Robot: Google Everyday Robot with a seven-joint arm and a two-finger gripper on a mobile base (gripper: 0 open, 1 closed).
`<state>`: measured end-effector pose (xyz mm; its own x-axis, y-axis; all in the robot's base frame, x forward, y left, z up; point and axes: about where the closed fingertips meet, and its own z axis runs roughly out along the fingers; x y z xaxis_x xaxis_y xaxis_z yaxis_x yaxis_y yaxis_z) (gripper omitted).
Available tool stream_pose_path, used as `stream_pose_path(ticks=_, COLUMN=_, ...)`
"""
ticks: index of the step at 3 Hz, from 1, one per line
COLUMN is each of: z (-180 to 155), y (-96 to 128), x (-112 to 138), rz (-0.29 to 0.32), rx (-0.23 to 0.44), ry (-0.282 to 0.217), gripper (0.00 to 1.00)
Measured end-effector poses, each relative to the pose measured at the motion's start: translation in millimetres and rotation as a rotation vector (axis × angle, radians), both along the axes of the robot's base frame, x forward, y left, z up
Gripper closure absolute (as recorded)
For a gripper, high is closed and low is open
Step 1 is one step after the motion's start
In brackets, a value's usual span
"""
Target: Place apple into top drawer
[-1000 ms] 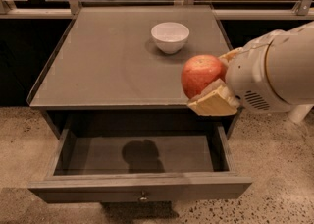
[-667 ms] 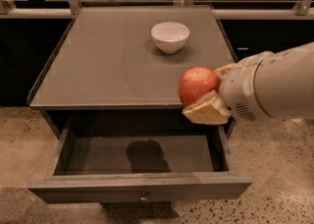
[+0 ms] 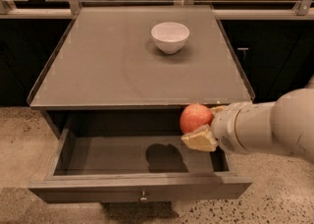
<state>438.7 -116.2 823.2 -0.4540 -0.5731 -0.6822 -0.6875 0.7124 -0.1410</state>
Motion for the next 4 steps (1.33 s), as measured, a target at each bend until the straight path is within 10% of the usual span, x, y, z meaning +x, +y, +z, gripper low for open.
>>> stream_pose_path(ticks=4, z=-85.2, y=-16.8, x=3.2, rz=-0.112, rx=0.036, ry=0.125, gripper=1.0)
